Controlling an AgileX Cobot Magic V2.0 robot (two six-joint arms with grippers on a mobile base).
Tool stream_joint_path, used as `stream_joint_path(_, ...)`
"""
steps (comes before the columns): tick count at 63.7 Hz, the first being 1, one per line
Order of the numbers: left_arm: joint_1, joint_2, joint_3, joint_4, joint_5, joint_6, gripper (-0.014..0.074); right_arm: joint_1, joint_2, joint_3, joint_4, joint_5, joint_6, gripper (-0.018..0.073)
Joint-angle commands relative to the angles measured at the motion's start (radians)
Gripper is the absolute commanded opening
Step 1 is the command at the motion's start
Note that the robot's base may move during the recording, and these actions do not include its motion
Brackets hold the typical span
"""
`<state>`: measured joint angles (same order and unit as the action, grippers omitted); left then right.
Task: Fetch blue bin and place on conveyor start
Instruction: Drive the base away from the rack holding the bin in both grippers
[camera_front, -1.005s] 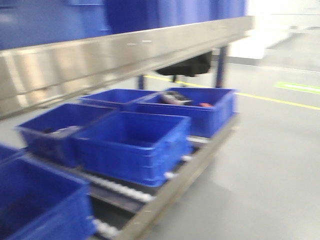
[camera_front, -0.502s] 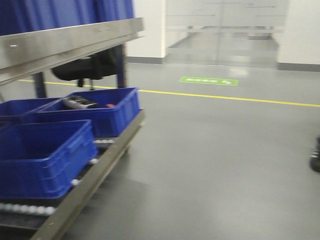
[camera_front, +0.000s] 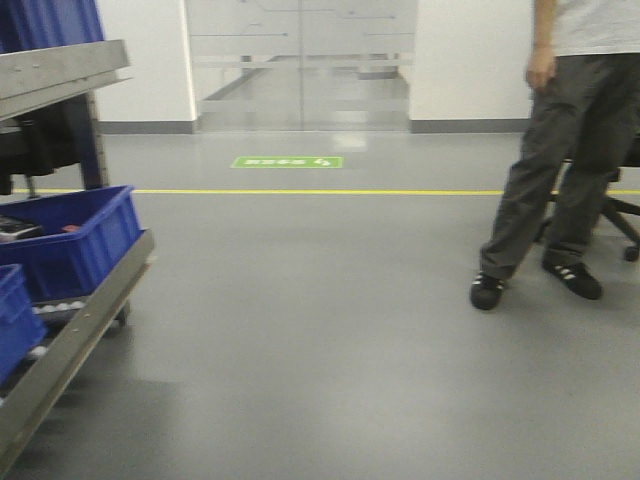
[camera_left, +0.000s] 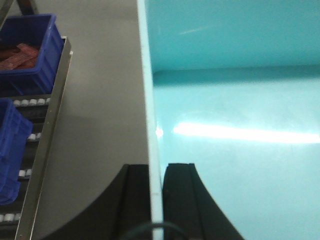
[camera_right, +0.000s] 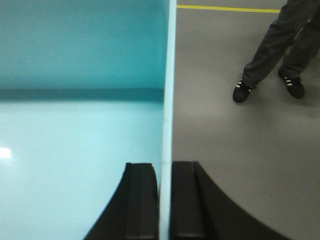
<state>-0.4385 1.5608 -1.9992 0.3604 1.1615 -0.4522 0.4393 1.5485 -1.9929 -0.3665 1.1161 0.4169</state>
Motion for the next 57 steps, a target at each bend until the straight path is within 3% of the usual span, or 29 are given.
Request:
stream_joint_path(1, -0.003, -0.009, -0.012, 0.013, -0.035, 0.006, -0.0111, 0.0, -0.013, -0.011, -0.01, -0.054, -0.004, -0.0153)
stream_joint_path(57, -0.003, -0.009, -0.012, 0.013, -0.035, 0.006, -0.0111, 0.0, -0.013, -0.011, -0.01, -0.054, -0.004, -0.0153)
